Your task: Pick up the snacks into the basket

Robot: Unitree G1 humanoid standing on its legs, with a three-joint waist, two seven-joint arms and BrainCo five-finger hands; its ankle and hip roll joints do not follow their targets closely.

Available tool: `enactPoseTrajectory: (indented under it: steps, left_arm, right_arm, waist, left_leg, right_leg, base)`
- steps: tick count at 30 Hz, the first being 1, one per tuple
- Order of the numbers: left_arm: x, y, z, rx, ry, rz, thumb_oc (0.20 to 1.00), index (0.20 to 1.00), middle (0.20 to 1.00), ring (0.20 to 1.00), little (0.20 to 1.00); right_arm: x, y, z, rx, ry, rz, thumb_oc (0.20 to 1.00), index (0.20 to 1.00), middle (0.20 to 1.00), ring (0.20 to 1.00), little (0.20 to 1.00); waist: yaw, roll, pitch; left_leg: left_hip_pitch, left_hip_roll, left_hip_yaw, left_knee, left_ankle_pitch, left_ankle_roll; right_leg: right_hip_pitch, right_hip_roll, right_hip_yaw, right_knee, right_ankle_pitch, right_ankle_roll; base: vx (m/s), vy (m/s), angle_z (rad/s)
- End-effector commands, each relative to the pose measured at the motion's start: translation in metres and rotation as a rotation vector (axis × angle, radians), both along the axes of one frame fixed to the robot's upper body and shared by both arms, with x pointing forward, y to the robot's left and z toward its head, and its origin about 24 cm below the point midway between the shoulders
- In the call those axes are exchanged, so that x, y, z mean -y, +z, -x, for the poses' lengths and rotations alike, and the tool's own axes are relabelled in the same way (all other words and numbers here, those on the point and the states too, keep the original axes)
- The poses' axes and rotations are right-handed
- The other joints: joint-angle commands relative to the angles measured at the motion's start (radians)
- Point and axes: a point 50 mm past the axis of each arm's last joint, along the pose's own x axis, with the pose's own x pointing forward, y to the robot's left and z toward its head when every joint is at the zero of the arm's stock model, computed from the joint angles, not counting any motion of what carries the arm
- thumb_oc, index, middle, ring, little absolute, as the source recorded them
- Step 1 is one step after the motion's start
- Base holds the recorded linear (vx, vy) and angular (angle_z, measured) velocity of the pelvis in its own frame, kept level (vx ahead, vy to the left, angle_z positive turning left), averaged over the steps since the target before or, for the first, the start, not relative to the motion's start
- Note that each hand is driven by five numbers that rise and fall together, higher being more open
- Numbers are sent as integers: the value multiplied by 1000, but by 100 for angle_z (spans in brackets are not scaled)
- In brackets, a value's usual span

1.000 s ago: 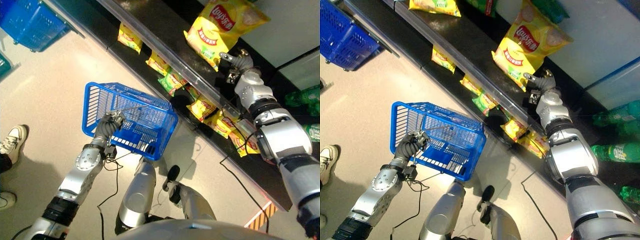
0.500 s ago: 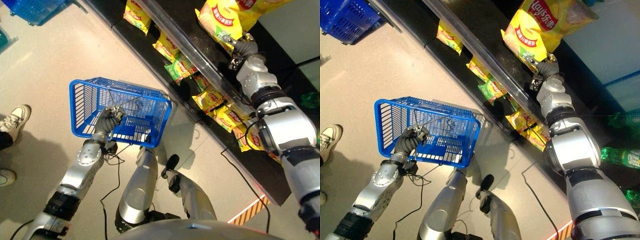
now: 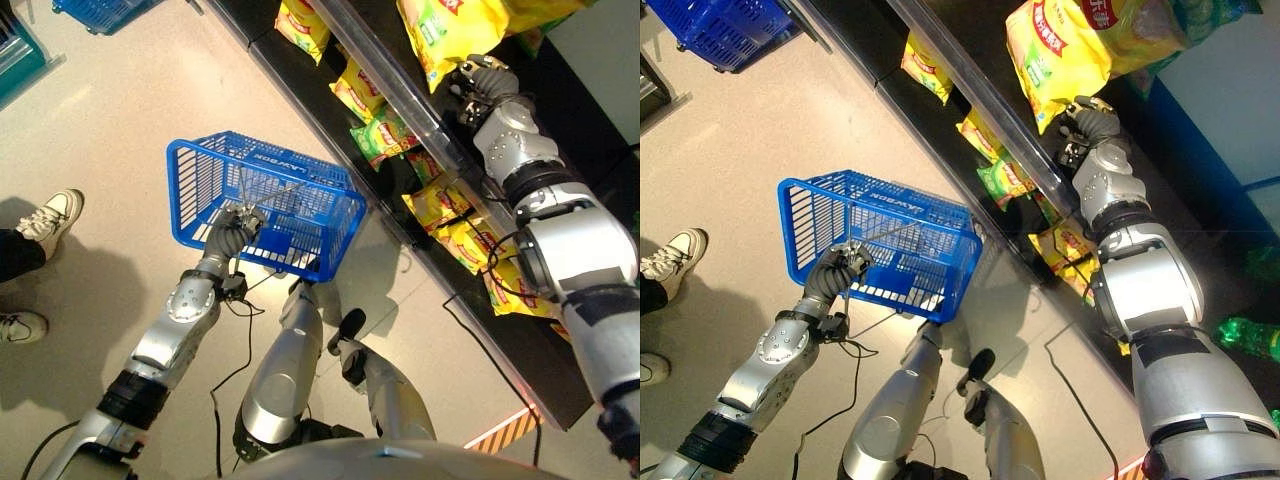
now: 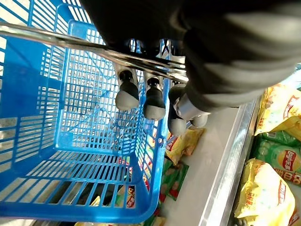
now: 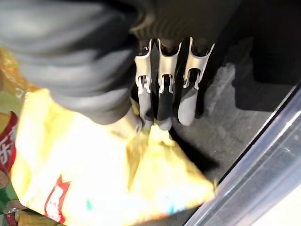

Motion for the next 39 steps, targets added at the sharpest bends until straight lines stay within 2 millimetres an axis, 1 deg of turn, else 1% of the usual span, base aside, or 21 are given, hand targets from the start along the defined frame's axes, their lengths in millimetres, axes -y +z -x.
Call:
enactPoseTrajectory:
  steps: [1,7,13,14,15,19,22,24,25,26,28,29,30,32,33,34,35,36,37,38,39]
  left_arm:
    - [23,64,7,316,-133,91,200,200,200,200,200]
    - [25,62,7,307,-142,95,200,200,200,200,200]
    - [26,63,7,312,-147,100,200,200,200,200,200]
    - [27,62,8,311,-145,99,200,200,200,200,200]
    - [27,62,8,311,-145,99,200,200,200,200,200]
    - [26,60,7,301,-133,94,200,200,200,200,200]
    - [25,61,6,310,-125,87,200,200,200,200,200]
    - [26,62,6,313,-122,97,200,200,200,200,200]
    - [24,61,6,313,-114,95,200,200,200,200,200]
    - [23,61,6,310,-112,92,200,200,200,200,200]
    - [22,56,6,289,-109,110,200,200,200,200,200]
    - [22,56,7,288,-109,110,200,200,200,200,200]
    - [20,54,7,274,-99,124,200,200,200,200,200]
    - [19,51,6,260,-94,134,200,200,200,200,200]
    - [19,51,7,258,-93,134,200,200,200,200,200]
    - [16,43,10,227,-84,146,200,200,200,200,200]
    - [16,44,10,227,-84,146,200,200,200,200,200]
    - [16,41,11,215,-81,148,200,200,200,200,200]
    - [11,40,11,212,-65,132,200,200,200,200,200]
    - [11,40,11,213,-64,132,200,200,200,200,200]
    - [5,44,11,233,-37,123,200,200,200,200,200]
  right_arm:
    - [2,46,3,163,-10,13,200,200,200,200,200]
    - [7,44,3,152,-35,10,200,200,200,200,200]
    - [6,44,3,152,-37,13,200,200,200,200,200]
    - [7,43,3,145,-49,3,909,909,909,909,909]
    - [7,43,3,145,-49,3,1000,1000,1000,1000,1000]
    - [2,34,1,120,-47,-20,1000,1000,1000,1000,1000]
    - [-9,21,0,109,-25,-41,1000,1000,1000,1000,1000]
    - [-24,3,-1,120,22,-127,1000,1000,1000,1000,1000]
    - [-29,-5,0,113,41,-116,1000,1000,1000,1000,1000]
    - [-32,-11,0,103,57,-99,1000,1000,1000,1000,1000]
    - [-32,-34,3,76,64,-211,1000,1000,1000,1000,1000]
    - [-32,-34,3,75,64,-211,1000,1000,1000,1000,1000]
    - [-28,-42,4,57,49,-228,1000,1000,1000,1000,1000]
    - [-30,-50,6,52,40,-290,1000,1000,1000,1000,1000]
    - [-30,-51,6,50,42,-290,1000,1000,1000,1000,1000]
    - [-40,-61,7,33,81,-305,1000,1000,1000,1000,1000]
    - [-40,-61,7,34,81,-305,1000,1000,1000,1000,1000]
    - [-43,-64,8,30,87,-312,1000,1000,1000,1000,1000]
    - [-49,-69,9,19,116,-301,1000,1000,1000,1000,1000]
    - [-49,-69,9,19,116,-301,1000,1000,1000,1000,1000]
    - [-61,-62,8,38,161,-271,1000,1000,1000,1000,1000]
  waist:
    - [10,34,-30]
    - [6,42,-30]
    - [2,42,-34]
    - [-1,41,-38]
    - [-1,41,-38]
    - [-8,38,-43]
    - [-18,33,-51]
    - [-30,28,-59]
    - [-37,26,-65]
    - [-41,25,-70]
    - [-50,24,-82]
    - [-50,23,-82]
    - [-55,24,-88]
    - [-62,28,-95]
    - [-60,26,-95]
    - [-71,30,-113]
    - [-71,30,-114]
    - [-80,32,-119]
    - [-103,42,-126]
    - [-103,42,-127]
    - [-118,75,-119]
  left_leg:
    - [30,-51,17,75,-139,38]
    - [32,-52,18,68,-136,38]
    - [32,-51,17,66,-135,38]
    - [35,-51,17,63,-135,38]
    - [35,-51,17,63,-135,38]
    - [44,-48,24,59,-137,40]
    - [58,-42,35,58,-140,43]
    - [72,-39,43,51,-140,45]
    - [78,-36,45,46,-138,45]
    - [83,-33,46,43,-136,45]
    - [99,-30,53,34,-134,44]
    - [99,-30,53,33,-134,44]
    - [115,-27,57,25,-131,41]
    - [117,-27,63,24,-121,40]
    - [121,-26,66,26,-129,40]
    - [146,-26,81,33,-149,55]
    - [143,-26,81,29,-140,55]
    - [158,-29,87,29,-144,62]
    - [197,-33,102,25,-163,82]
    - [194,-33,103,21,-155,83]
    - [229,-8,142,10,-159,91]
  right_leg:
    - [43,-43,7,25,27,68]
    - [44,-46,5,21,28,69]
    - [45,-47,1,19,27,69]
    - [47,-47,2,16,27,69]
    - [47,-47,2,16,27,69]
    - [51,-48,10,13,33,72]
    - [55,-48,20,17,37,76]
    - [59,-47,30,18,37,75]
    - [61,-46,34,19,36,74]
    - [64,-45,36,18,35,73]
    - [75,-44,40,12,32,69]
    - [75,-44,40,12,32,69]
    - [85,-43,40,7,30,66]
    - [85,-42,46,-2,39,65]
    - [88,-41,49,-1,34,64]
    - [89,-42,79,10,42,69]
    - [86,-42,79,8,49,70]
    - [81,-45,94,38,66,78]
    - [42,-68,115,149,160,114]
    - [37,-68,116,147,167,115]
    - [-30,-93,88,260,244,141]
  base:
    - [0,0,0]
    - [0,0,0]
    - [0,0,0]
    - [0,0,0]
    - [0,0,0]
    - [-1,6,-1]
    - [-3,15,-5]
    - [-5,12,-11]
    - [-15,11,-14]
    - [-14,8,-11]
    - [-12,-4,-13]
    - [-26,-24,-18]
    - [-49,-19,-21]
    - [-62,10,-22]
    - [-20,105,-22]
    - [-2,87,-19]
    - [-13,130,-23]
    - [19,128,-39]
    - [18,128,-47]
    - [-8,257,-45]
    - [-40,172,-27]
